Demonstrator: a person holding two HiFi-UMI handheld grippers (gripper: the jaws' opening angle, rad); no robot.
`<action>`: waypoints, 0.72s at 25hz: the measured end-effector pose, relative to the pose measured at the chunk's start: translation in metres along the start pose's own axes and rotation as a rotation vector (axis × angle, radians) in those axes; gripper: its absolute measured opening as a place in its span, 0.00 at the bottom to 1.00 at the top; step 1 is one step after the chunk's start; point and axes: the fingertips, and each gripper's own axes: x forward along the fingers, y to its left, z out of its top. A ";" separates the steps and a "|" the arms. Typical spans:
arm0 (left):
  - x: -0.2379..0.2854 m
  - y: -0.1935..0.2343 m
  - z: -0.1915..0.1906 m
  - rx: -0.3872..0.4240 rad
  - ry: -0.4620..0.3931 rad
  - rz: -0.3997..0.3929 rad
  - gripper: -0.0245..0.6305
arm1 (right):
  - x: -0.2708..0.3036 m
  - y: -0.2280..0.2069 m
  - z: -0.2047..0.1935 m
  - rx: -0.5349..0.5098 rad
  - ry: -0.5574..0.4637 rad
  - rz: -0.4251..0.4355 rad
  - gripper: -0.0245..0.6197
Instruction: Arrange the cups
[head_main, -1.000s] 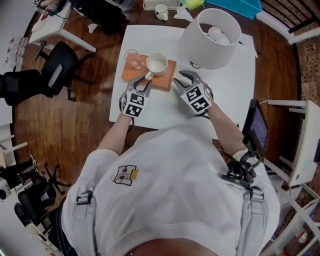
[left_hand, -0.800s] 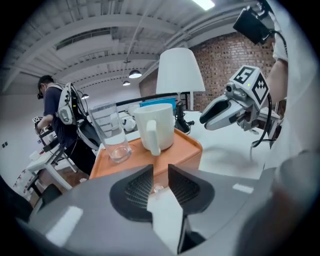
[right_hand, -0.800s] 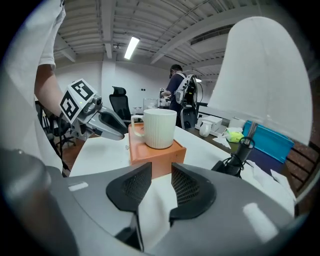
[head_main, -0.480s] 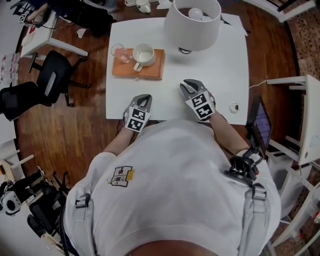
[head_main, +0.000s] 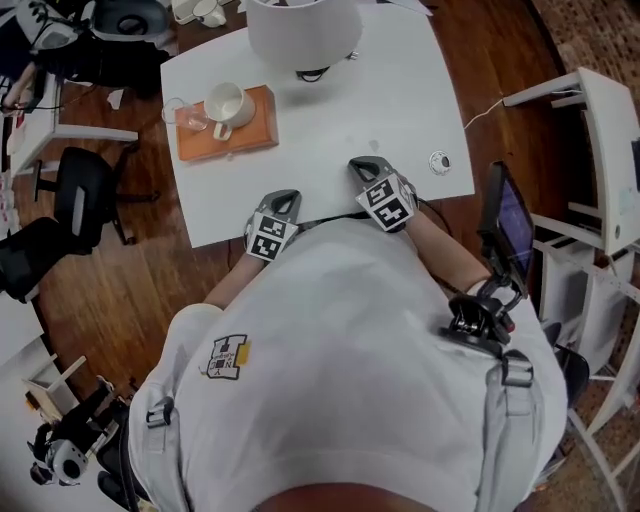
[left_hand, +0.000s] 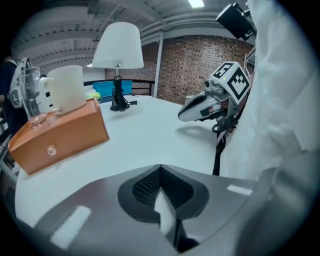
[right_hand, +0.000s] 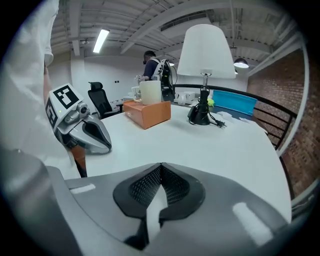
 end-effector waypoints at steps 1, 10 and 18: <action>0.002 -0.002 0.000 0.005 0.002 -0.005 0.04 | -0.002 -0.002 -0.002 0.018 -0.005 -0.005 0.04; 0.001 -0.005 0.000 0.018 -0.010 -0.012 0.04 | -0.012 -0.002 -0.011 0.068 -0.008 -0.021 0.04; 0.001 -0.006 -0.003 0.066 0.007 -0.032 0.04 | -0.008 -0.001 -0.004 0.037 -0.010 -0.017 0.04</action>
